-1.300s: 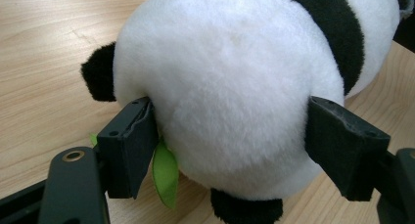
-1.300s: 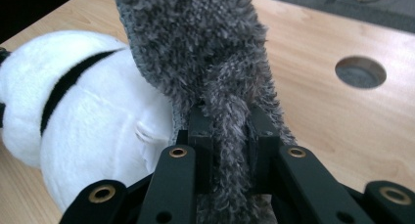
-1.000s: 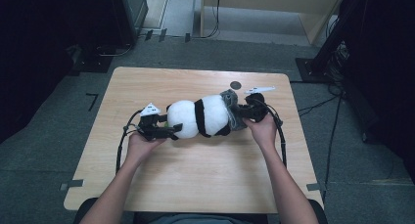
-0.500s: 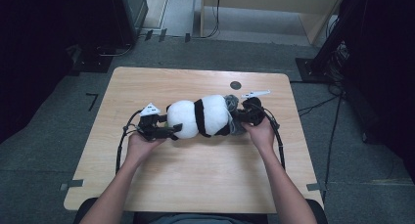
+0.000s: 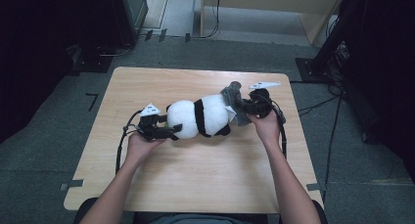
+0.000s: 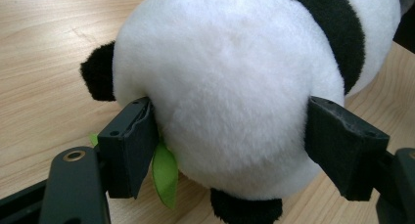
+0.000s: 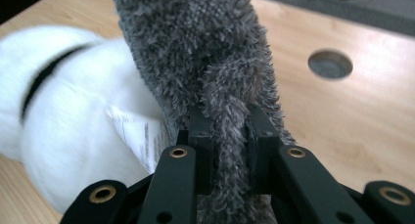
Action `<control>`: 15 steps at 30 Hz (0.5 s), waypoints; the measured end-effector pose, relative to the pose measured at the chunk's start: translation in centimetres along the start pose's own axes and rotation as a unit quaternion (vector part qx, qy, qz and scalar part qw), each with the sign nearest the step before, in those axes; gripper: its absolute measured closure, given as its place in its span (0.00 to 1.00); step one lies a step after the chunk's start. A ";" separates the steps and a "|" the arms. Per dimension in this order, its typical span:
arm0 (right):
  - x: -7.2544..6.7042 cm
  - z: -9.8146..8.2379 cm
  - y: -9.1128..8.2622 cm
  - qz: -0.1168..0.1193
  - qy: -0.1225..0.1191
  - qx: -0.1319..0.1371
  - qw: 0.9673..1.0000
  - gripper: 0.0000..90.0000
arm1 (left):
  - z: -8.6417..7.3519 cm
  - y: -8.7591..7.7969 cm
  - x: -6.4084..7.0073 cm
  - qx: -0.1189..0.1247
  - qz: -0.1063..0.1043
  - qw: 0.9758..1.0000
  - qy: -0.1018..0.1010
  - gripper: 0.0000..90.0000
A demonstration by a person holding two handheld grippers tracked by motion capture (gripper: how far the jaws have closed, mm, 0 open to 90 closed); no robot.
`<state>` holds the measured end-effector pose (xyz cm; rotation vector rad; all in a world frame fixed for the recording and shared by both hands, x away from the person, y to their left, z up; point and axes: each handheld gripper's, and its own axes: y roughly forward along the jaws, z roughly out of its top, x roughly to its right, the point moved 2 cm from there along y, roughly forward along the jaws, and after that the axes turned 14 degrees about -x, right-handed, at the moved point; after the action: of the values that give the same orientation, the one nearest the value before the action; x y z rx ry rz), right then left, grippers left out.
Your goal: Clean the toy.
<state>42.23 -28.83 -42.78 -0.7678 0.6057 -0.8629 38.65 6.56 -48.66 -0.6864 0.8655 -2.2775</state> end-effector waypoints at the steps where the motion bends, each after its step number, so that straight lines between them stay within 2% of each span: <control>1: -0.2 0.3 -0.2 -0.002 -0.003 0.003 1.000 0.86 | 0.0 0.0 0.0 0.001 0.000 1.000 -0.001 0.26; 7: -2.1 2.1 -1.2 0.002 -0.032 0.021 0.999 0.86 | 0.0 0.0 0.0 -0.001 0.001 1.000 0.002 0.26; 11: -3.1 2.9 -0.9 0.005 -0.044 0.019 0.999 0.86 | 0.0 0.0 0.0 -0.002 0.002 1.000 0.002 0.26; 15: -3.6 3.1 -0.5 0.008 -0.048 0.017 0.999 0.86 | 0.0 0.0 0.0 -0.002 0.001 1.000 0.002 0.26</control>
<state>42.44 -25.01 -39.95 -0.7680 0.5091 -0.8148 38.65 6.60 -48.68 -0.6829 0.8716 -2.2762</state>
